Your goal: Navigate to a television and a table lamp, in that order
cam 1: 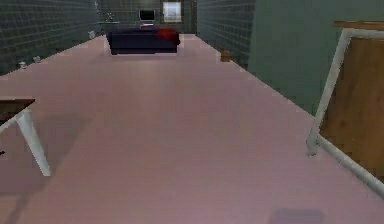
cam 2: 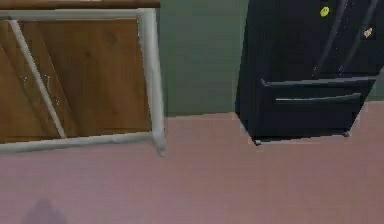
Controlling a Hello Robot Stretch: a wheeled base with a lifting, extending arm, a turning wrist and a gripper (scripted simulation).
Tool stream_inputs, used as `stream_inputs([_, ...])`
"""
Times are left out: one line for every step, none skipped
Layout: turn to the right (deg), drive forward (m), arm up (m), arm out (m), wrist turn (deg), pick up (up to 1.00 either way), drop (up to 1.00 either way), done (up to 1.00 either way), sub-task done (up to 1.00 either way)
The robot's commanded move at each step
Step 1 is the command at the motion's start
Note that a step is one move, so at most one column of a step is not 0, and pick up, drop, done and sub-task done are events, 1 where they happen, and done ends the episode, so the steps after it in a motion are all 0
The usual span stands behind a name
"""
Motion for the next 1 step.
stream_inputs([0.0, 1.00, 0.00, 0.00, 0.0, 0.00, 0.00, 0.00, 0.00])
